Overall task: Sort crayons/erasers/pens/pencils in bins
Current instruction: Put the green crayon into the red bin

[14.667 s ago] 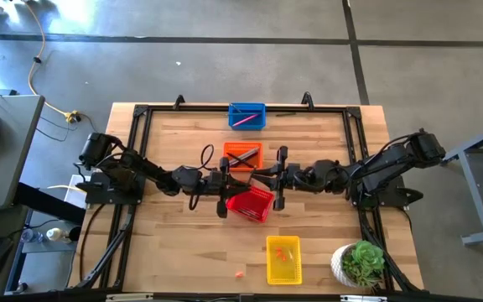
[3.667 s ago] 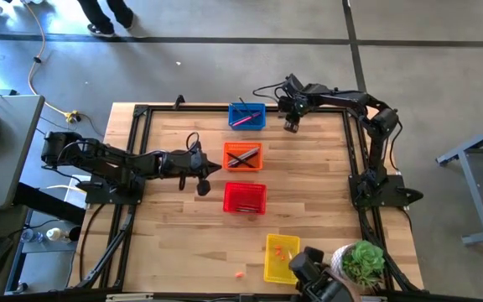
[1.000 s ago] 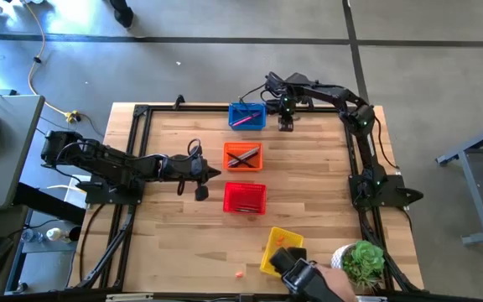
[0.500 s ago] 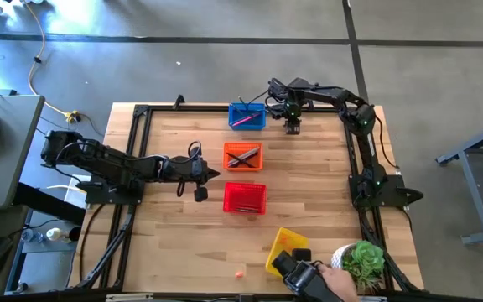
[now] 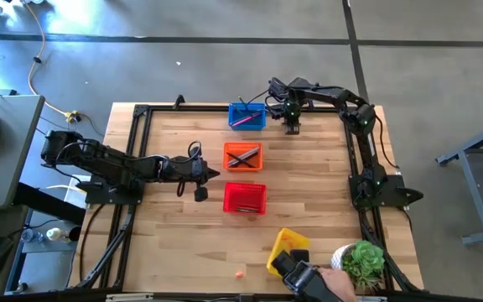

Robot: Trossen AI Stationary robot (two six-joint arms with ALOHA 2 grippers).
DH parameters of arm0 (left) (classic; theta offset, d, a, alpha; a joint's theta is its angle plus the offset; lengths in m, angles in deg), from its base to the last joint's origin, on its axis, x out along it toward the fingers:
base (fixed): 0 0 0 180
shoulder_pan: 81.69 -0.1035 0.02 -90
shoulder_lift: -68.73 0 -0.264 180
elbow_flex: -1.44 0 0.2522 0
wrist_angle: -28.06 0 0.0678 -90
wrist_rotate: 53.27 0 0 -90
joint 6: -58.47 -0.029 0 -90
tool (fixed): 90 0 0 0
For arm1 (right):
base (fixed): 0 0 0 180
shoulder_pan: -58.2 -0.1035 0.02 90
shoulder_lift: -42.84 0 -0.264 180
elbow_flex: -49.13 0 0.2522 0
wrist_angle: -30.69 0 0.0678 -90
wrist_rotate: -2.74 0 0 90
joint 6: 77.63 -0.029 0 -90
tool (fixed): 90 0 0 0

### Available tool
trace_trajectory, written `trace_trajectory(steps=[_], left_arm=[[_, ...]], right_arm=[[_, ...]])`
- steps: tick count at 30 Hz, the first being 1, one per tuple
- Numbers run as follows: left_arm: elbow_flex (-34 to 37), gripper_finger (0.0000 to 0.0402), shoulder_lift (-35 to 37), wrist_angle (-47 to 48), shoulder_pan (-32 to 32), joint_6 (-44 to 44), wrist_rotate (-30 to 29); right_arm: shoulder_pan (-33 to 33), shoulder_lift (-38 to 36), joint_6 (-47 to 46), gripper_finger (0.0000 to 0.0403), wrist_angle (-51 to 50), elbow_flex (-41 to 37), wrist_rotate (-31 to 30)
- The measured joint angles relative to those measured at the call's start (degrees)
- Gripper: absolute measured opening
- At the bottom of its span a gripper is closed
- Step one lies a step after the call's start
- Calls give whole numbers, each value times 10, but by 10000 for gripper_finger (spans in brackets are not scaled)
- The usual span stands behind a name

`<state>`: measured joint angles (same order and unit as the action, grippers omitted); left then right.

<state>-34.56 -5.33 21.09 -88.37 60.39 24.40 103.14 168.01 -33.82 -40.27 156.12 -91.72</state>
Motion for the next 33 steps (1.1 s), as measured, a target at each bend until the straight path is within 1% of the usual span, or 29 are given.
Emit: trace_trajectory(steps=[3,5,13,16,22,26,33], left_arm=[[0,0,0,0,0,0,-1],[0,0,0,0,0,0,-1],[0,0,0,0,0,4,-3],[0,0,0,0,0,8,-3],[0,0,0,0,0,9,-23],[0,0,0,0,-5,9,-24],[0,0,0,-1,-13,9,-24]], right_arm=[[0,0,-2,10,1,0,0],[-1,0,-3,6,2,0,0],[-8,-1,-30,9,-3,1,-1],[-16,-11,-35,9,-7,1,14],[-27,-69,-67,9,-16,1,32],[-38,-119,-96,9,-27,1,68],[-89,-198,-149,9,-46,1,112]])
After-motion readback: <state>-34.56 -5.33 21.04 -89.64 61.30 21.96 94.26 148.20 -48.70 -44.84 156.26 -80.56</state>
